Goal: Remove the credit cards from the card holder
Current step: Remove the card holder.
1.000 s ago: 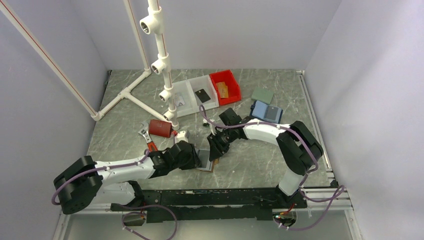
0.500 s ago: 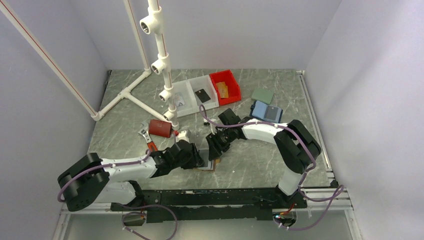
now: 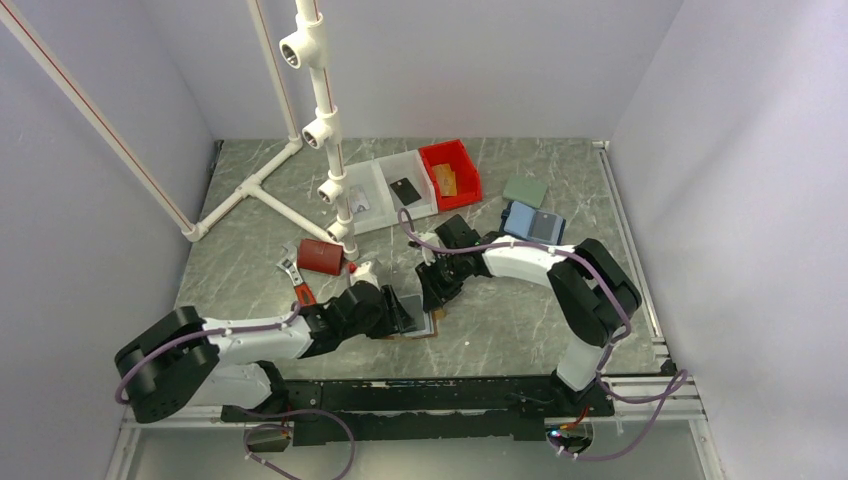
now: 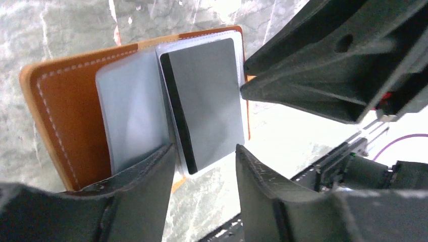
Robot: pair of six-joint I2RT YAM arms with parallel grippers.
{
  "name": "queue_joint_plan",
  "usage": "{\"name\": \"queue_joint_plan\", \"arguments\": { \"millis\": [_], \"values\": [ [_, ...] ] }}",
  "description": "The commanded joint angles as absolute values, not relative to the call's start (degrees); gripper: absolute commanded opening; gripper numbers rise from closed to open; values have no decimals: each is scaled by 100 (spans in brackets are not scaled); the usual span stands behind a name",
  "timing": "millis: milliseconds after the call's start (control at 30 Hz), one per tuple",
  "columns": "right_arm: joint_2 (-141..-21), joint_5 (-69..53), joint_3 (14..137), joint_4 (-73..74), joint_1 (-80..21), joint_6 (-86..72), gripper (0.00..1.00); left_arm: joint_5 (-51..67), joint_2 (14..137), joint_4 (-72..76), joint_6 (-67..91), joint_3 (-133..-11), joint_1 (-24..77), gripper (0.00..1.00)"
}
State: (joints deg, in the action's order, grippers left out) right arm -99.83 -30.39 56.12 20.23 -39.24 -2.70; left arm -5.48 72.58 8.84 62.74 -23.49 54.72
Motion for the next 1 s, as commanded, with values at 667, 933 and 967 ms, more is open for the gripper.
{"name": "queue_joint_plan", "arguments": {
  "millis": [667,933,967],
  "values": [
    [-10424,-2386,5897,2203,-4270,244,24,-445,7133,1417,7146,-1605,4869,43],
    [-10418,-2421,5924,2248,-4307,272,23,-331,7293,1827,7166,-1451,4816,35],
    [-10418,-2431,5928,2250,-4307,279,22,-326,7325,1866,7168,-1443,4814,35]
  ]
}}
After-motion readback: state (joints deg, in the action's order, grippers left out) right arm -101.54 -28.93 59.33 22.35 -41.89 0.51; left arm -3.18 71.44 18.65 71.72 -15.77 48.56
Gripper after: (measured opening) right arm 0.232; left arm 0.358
